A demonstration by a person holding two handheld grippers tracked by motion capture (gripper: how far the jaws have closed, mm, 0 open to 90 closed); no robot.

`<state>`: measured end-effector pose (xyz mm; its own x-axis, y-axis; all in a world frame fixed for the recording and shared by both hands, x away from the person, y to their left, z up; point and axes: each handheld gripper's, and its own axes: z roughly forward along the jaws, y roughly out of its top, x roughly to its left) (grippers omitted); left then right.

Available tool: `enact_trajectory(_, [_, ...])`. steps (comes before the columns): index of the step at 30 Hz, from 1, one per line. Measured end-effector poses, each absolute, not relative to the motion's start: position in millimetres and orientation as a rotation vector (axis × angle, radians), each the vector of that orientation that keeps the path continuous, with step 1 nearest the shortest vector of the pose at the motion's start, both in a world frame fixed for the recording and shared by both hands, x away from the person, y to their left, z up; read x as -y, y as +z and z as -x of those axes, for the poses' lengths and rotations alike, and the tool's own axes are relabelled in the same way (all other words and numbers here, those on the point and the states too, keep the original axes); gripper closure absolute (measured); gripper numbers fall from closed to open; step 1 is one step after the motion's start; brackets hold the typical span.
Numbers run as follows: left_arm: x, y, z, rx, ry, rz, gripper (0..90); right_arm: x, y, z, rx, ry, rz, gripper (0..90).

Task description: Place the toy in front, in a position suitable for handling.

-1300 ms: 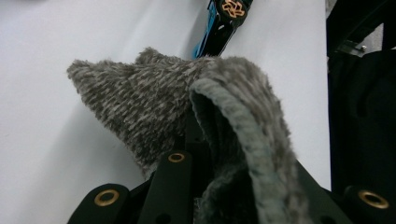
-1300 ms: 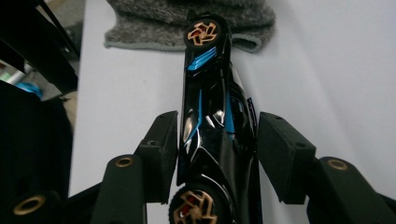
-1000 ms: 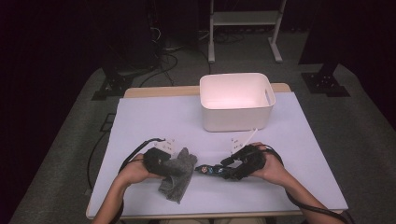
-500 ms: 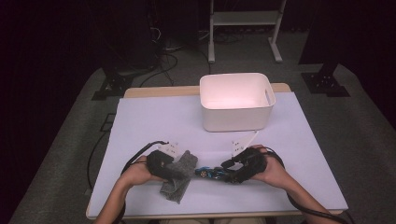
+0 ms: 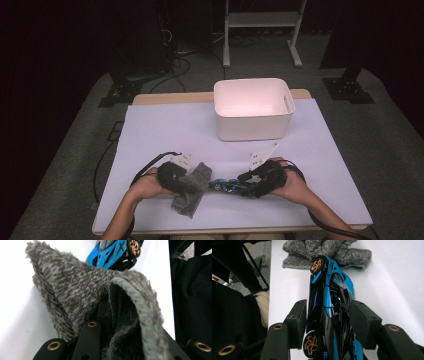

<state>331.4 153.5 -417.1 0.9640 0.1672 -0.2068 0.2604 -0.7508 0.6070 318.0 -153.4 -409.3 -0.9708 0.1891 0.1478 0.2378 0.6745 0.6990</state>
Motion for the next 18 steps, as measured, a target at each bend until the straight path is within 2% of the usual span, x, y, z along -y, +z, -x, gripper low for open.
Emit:
enact_trajectory(8, [-154,-417,-331,-0.296,-0.191,-2.437,75.7,152,-410,-310,2.883,-1.208,0.336,44.6])
enact_trajectory(12, [-154,-417,-331,-0.298,-0.191,-2.438,75.3,152,-410,-307,2.867,-1.215,0.319,50.1])
enact_trajectory(14, [-154,-417,-331,-0.295,-0.19,-2.439,75.3,152,-410,-308,2.865,-1.222,0.313,50.1])
enact_trajectory(18, [-155,-417,-330,-0.299,-0.19,-2.434,74.9,150,-411,-304,2.911,-1.24,0.302,46.4])
